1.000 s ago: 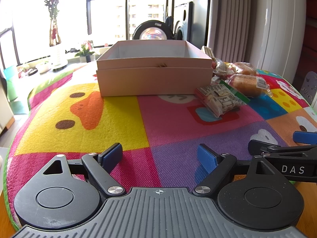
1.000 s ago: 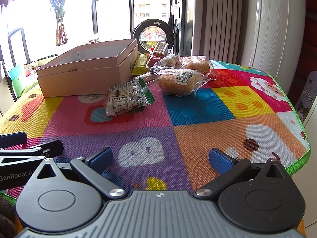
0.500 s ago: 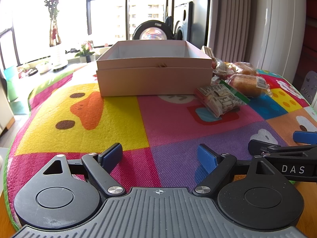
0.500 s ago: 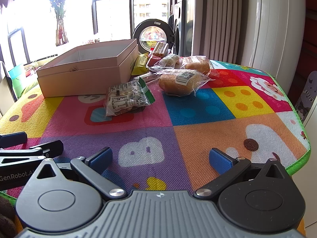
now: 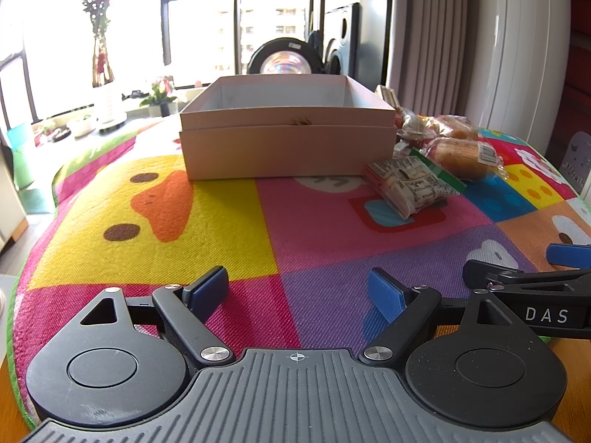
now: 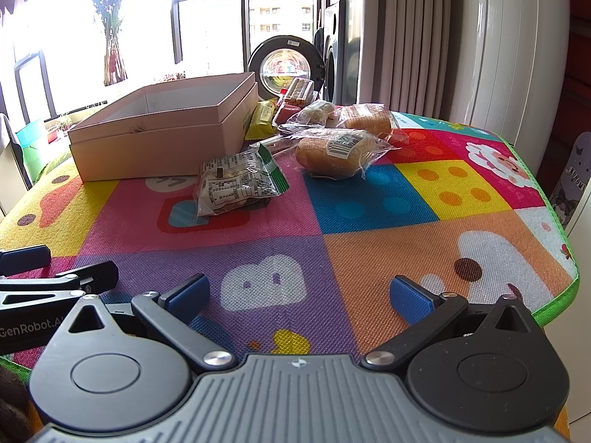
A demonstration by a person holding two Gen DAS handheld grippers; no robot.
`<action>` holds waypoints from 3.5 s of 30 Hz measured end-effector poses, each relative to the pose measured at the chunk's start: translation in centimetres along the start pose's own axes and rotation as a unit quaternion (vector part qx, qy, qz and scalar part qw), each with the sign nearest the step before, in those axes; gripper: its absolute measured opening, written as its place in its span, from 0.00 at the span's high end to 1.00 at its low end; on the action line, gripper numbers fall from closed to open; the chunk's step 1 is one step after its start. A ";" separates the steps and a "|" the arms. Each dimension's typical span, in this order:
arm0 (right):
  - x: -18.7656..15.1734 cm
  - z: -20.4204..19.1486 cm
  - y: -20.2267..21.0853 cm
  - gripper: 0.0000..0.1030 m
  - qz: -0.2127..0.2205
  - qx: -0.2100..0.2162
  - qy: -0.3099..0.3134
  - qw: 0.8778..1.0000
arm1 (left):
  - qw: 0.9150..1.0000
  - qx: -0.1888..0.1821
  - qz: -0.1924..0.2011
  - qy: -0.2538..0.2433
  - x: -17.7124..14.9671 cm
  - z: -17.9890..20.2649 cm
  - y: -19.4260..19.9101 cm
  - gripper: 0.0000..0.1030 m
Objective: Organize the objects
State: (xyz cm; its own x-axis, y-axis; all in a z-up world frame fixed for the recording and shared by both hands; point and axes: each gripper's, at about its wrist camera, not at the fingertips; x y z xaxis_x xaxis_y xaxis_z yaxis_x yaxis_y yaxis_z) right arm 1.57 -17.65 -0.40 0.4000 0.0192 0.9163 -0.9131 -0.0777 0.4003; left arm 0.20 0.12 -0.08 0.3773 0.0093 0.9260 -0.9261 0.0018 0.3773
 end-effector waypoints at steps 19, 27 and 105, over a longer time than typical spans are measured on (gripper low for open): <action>0.4 0.1 -0.1 0.00 -0.021 0.013 0.004 1.000 | 1.000 0.006 0.000 -0.004 0.0 0.1 0.0 0.14; 0.8 0.0 -0.1 0.00 -0.046 0.006 0.002 0.999 | 1.000 0.007 0.000 -0.004 0.0 0.2 0.0 0.14; 14.4 0.9 -0.1 0.72 -0.044 0.091 -0.046 0.994 | 0.998 0.034 -0.033 0.043 12.8 -12.1 -15.3 0.42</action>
State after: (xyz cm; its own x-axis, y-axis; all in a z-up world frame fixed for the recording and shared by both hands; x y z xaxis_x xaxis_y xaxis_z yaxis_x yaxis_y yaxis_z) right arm 7.49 -18.27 12.80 0.4918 -0.0574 0.8688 -0.8478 -0.2589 0.4628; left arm 19.18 12.29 5.92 0.4337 0.0968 0.8958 -0.8956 -0.0630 0.4404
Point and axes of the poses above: each gripper's, at about its wrist camera, not at the fingertips, and y roughly against the way its jaws point, z to its right, x to its top, and after that the axes turned 15 degrees about z, right-handed
